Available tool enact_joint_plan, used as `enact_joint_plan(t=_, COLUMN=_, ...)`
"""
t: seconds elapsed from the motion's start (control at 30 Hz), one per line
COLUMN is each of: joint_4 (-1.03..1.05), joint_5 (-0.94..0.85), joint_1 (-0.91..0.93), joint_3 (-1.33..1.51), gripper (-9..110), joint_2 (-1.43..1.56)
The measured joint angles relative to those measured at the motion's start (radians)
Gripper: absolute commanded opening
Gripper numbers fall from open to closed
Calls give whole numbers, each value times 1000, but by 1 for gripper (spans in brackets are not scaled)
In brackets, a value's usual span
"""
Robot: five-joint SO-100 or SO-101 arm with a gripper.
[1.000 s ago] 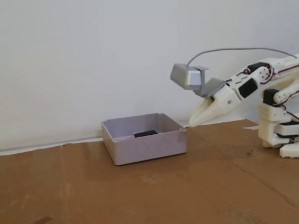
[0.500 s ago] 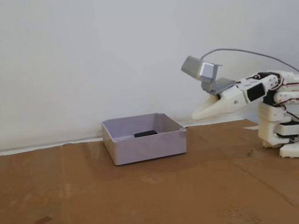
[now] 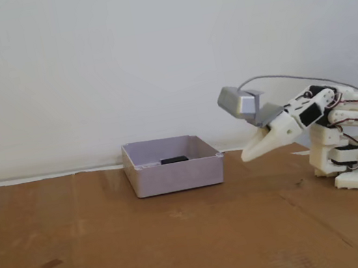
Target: Grasp a block and put it in the box.
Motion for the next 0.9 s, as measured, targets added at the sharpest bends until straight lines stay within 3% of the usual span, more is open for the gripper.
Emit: enact_joint_plan(t=0.9, joint_4=546, joint_5=-11, joint_1=0, joint_3=0, gripper=0, joint_2=35)
